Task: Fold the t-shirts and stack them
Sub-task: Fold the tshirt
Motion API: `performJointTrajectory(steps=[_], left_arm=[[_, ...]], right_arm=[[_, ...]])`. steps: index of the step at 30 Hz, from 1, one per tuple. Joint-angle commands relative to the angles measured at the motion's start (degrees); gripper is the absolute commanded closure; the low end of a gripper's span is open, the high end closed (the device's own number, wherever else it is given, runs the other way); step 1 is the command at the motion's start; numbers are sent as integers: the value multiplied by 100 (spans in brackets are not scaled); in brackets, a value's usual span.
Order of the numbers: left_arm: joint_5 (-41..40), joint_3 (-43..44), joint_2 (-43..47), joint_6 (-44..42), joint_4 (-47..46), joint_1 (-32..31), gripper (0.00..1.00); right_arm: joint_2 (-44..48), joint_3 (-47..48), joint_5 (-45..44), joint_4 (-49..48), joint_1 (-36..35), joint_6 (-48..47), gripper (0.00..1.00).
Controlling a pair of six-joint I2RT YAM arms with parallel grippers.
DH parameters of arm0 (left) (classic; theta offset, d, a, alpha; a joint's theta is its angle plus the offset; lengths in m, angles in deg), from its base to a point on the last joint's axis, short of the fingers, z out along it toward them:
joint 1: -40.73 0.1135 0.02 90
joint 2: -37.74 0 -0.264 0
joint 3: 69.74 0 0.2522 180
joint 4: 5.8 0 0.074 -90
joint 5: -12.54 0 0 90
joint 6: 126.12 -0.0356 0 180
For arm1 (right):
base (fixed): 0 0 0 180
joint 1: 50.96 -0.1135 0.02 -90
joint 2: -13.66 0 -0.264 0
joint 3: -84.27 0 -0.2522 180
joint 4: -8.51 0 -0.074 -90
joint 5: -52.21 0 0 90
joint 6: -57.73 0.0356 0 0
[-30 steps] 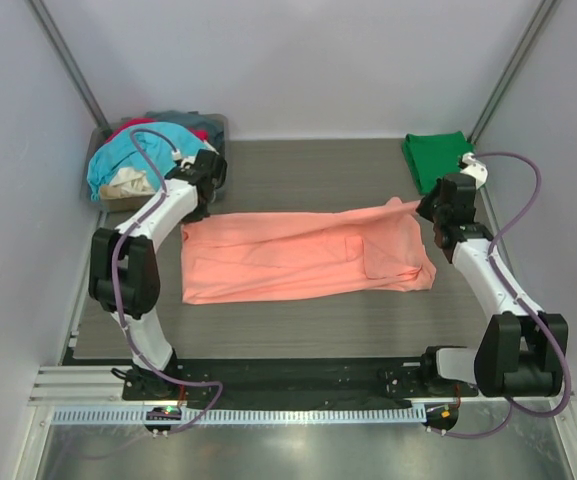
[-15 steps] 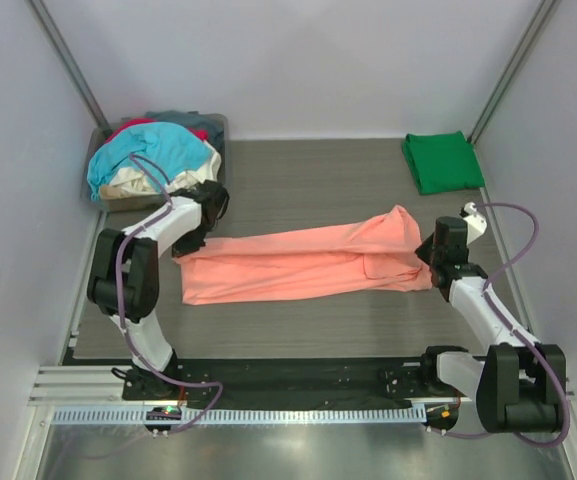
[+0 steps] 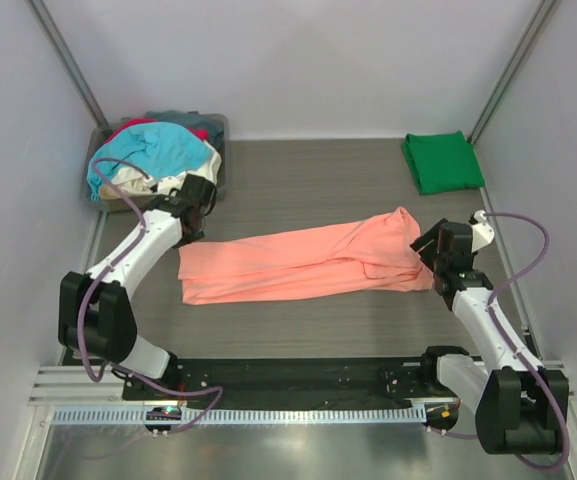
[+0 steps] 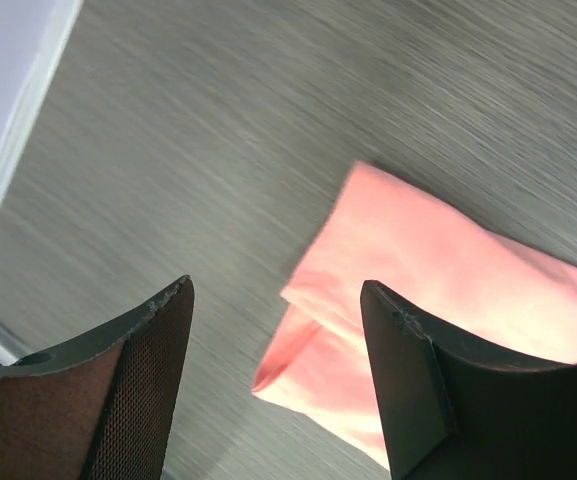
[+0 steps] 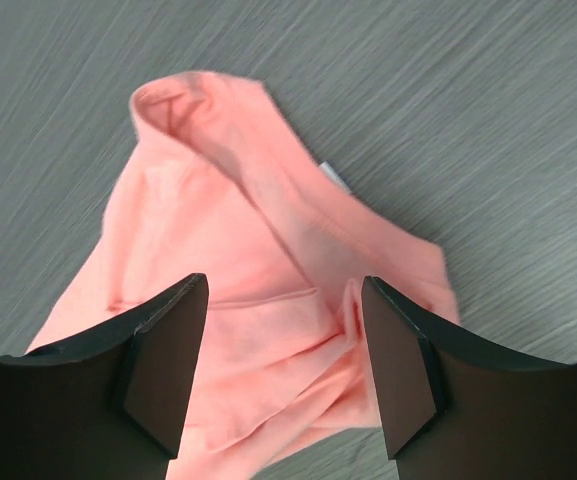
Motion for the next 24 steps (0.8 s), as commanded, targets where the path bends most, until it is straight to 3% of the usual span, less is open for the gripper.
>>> performJointTrajectory(steps=[1,6,15,18,24], left_arm=[[232,35,-228,-93,-485,-356,32],[742,34,-973,-164,-934,-857,35],[1454,-369,-1679,-67,-1373,-1113,37],[1813,-755,-1662,73,-1645,-1165,38],[2578,-1441,-1574,547,-2076,-1639,39]], right_arm=[[-84,251,563,-62,-139,246,31],[-972,313,564,-26,-771,554,31],[-3536,1296,732,-62,-789,484,31],[-4170,2069,802,61,-772,344,32],[-6060,4494,943,650,-868,-43,35]])
